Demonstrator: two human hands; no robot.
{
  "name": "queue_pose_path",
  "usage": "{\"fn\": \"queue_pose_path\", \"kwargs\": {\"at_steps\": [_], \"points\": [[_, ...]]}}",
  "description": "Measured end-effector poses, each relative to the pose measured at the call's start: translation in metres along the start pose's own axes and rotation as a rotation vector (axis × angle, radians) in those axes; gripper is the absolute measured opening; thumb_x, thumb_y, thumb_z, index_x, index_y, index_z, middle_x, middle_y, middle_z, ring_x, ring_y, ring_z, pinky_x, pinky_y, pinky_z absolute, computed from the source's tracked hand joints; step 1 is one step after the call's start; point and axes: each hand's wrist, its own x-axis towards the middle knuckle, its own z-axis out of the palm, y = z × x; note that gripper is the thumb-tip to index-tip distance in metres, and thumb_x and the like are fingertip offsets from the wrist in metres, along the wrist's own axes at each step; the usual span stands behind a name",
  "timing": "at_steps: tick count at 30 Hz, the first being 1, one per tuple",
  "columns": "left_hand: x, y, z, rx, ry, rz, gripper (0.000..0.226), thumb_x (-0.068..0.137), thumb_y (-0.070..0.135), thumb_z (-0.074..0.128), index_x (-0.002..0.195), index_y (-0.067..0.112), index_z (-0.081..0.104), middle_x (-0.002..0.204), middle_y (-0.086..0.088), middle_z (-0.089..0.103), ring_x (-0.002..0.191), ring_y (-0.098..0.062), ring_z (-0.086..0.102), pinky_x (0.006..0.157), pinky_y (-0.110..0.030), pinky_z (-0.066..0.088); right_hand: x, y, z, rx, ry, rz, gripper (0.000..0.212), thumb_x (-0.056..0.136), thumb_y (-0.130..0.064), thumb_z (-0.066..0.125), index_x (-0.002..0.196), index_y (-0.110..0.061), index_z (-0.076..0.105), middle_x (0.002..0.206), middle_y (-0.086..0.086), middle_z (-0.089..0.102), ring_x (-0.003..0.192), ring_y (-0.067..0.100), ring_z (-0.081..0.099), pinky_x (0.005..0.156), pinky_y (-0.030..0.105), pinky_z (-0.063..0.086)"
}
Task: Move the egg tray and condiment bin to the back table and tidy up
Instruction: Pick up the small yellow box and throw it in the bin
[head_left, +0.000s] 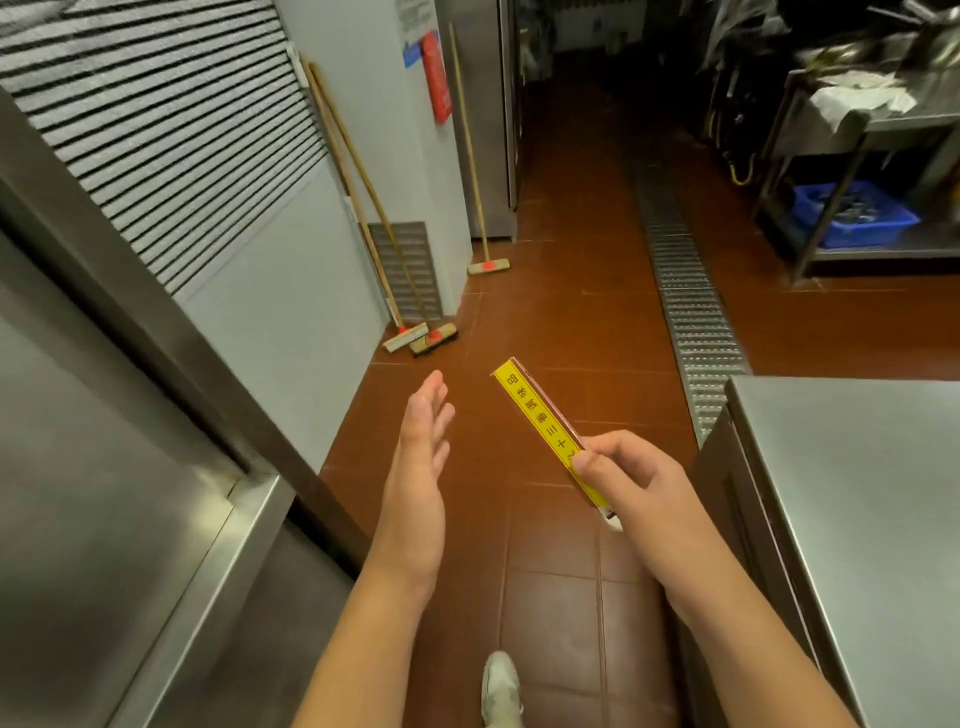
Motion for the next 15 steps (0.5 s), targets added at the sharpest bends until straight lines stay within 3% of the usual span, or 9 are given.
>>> {"fn": "queue_pose_path", "kwargs": {"at_steps": [4,9,15], "points": [[0.077,-0.004,0.003,-0.010,-0.043,0.014,0.077,0.071,0.094,0.025,0.138,0.059,0.039,0.142,0.033,0.045,0.133,0.008,0.041,0.119,-0.042,0.025,0.076,-0.005,0.002,-0.010,0.035,0.004,0.013,0.090,-0.036,0.066,0.093,-0.025,0.071,0.087,-0.019,0.071,0.080,-0.007,0.065,0.057,0.007,0.046],[0.183,0.009,0.020,-0.042,-0.121,0.025,0.084,0.066,0.097,0.028,0.139,0.057,0.040,0.146,0.028,0.044,0.137,0.001,0.039,0.119,-0.047,0.023,0.164,-0.030,-0.003,-0.013,0.122,-0.032,0.026,0.078,-0.051,0.063,0.089,-0.029,0.072,0.088,-0.021,0.071,0.082,-0.008,0.064,0.055,0.004,0.045],[0.278,0.015,0.076,-0.036,-0.282,0.038,0.088,0.067,0.096,0.027,0.143,0.052,0.038,0.146,0.029,0.043,0.135,0.006,0.039,0.120,-0.043,0.024,0.234,-0.020,-0.033,-0.005,0.246,0.001,0.014,0.081,-0.047,0.066,0.086,-0.035,0.072,0.093,-0.013,0.073,0.086,0.001,0.067,0.061,0.008,0.049]]}}
